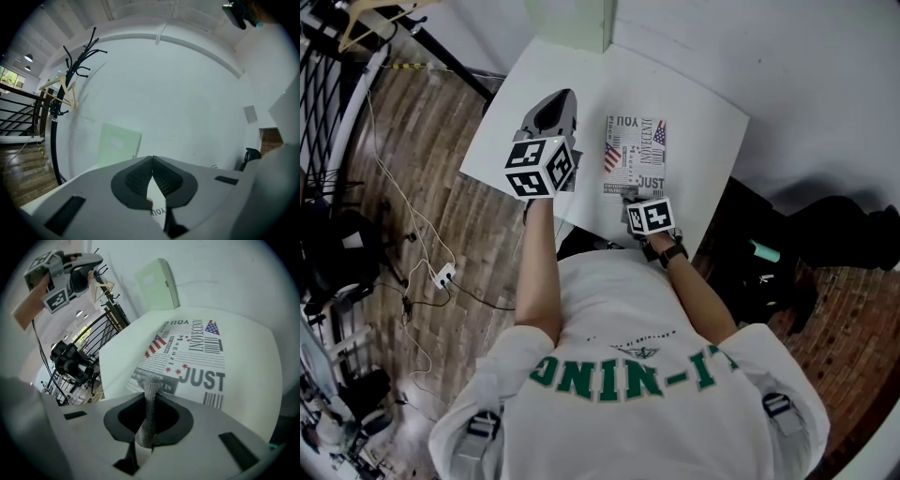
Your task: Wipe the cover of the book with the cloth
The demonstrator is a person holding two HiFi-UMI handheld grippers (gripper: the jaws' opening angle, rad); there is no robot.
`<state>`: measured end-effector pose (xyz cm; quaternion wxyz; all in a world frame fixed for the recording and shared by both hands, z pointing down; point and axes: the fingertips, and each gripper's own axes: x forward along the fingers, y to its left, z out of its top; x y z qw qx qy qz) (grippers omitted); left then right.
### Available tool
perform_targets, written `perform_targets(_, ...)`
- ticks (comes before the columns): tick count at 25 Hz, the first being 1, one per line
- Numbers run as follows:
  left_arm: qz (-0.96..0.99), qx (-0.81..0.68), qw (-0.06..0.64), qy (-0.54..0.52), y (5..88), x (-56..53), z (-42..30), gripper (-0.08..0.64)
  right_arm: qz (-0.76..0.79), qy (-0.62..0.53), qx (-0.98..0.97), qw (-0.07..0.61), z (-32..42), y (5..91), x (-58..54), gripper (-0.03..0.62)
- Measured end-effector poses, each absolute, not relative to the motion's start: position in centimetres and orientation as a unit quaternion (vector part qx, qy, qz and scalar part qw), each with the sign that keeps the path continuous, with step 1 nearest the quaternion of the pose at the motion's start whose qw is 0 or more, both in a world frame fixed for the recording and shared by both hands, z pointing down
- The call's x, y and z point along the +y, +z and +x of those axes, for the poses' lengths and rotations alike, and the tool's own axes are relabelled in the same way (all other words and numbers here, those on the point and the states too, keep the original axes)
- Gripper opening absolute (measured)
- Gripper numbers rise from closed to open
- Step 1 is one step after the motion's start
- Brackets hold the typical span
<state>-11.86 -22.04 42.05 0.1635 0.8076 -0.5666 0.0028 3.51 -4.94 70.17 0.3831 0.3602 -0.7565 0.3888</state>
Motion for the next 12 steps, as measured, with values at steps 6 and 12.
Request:
perform_targets(6,0.828,-0.537,0.161,0.016,42.5,-22.4,-8.5,0.014,0.426,0.437,-0.712,0.348,9.5,70.2,-5.1,0.038)
perform_targets(12,0.835,-0.525,0.16,0.022,42.7,-22.8,-7.2,0.014,0.466,0.465,-0.681,0.321,12.7,70.3,-5.6,0.038)
